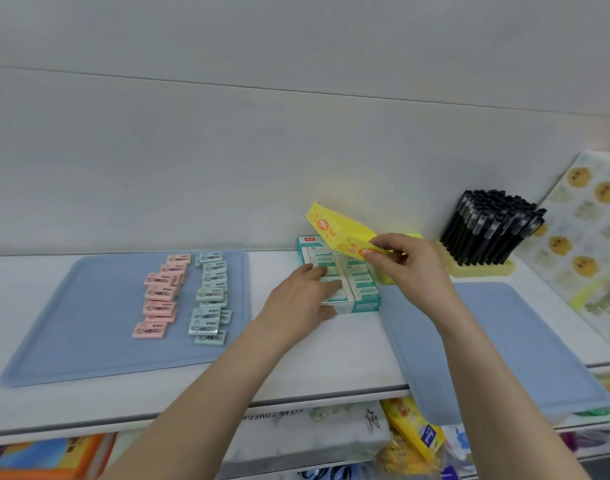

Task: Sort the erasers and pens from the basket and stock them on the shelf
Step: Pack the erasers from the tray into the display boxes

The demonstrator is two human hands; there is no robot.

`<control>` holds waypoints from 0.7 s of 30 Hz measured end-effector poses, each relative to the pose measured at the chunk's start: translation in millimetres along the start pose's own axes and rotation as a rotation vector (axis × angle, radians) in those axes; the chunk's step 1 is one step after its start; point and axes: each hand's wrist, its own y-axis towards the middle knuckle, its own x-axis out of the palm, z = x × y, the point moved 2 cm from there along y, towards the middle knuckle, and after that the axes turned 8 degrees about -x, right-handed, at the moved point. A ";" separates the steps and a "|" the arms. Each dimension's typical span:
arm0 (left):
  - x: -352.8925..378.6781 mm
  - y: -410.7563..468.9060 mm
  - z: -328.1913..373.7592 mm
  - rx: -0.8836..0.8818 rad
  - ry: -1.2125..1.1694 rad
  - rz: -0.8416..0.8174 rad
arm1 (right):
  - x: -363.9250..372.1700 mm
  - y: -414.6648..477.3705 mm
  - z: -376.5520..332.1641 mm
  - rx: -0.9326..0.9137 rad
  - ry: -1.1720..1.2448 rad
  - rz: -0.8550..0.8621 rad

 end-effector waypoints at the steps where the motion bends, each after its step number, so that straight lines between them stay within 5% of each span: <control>1: -2.7 -5.6 -7.1 -0.021 -0.009 0.026 | 7.9 0.2 -3.6 -0.036 0.006 -0.009; 5: -11.1 -39.9 -62.1 -0.151 0.032 0.148 | 44.7 0.3 -19.2 -0.151 -0.031 -0.018; 11: -14.0 -57.1 -95.6 -0.073 0.267 0.138 | 91.1 1.9 -40.5 -0.178 0.069 -0.036; 21: -22.1 -71.2 -130.0 -0.068 0.333 0.221 | 124.3 -1.5 -42.0 -0.205 -0.186 -0.097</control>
